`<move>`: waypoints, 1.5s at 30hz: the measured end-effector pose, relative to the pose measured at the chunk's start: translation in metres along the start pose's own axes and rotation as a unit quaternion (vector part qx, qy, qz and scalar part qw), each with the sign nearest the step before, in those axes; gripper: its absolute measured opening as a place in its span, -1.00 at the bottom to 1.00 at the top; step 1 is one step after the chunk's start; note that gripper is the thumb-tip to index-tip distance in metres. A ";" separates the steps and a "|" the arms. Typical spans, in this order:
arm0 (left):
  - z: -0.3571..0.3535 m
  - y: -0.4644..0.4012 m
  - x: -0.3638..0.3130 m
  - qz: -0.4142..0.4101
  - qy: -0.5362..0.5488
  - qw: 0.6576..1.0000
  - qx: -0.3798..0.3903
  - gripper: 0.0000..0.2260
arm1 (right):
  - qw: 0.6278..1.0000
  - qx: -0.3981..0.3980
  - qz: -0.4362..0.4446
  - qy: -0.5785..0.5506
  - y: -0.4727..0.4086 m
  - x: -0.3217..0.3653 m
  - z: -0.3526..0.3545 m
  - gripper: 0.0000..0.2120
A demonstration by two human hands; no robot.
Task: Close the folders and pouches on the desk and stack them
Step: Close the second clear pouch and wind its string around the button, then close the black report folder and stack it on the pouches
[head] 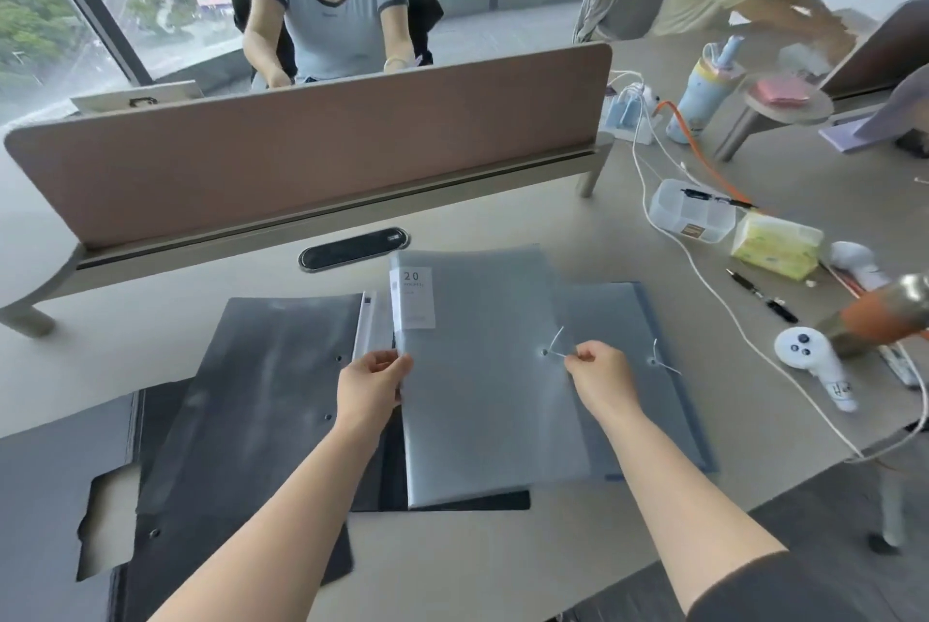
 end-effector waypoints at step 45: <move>-0.119 0.000 0.027 -0.050 -0.303 0.950 -0.051 -0.72 | 0.989 0.037 0.102 0.098 -0.071 -0.012 0.047 -0.74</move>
Point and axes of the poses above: each hand's wrist, its own y-axis away from the middle knuckle, its own z-axis out of the back of the hand, x = y × z, the point moved 4 cm from there along -y, towards the middle knuckle
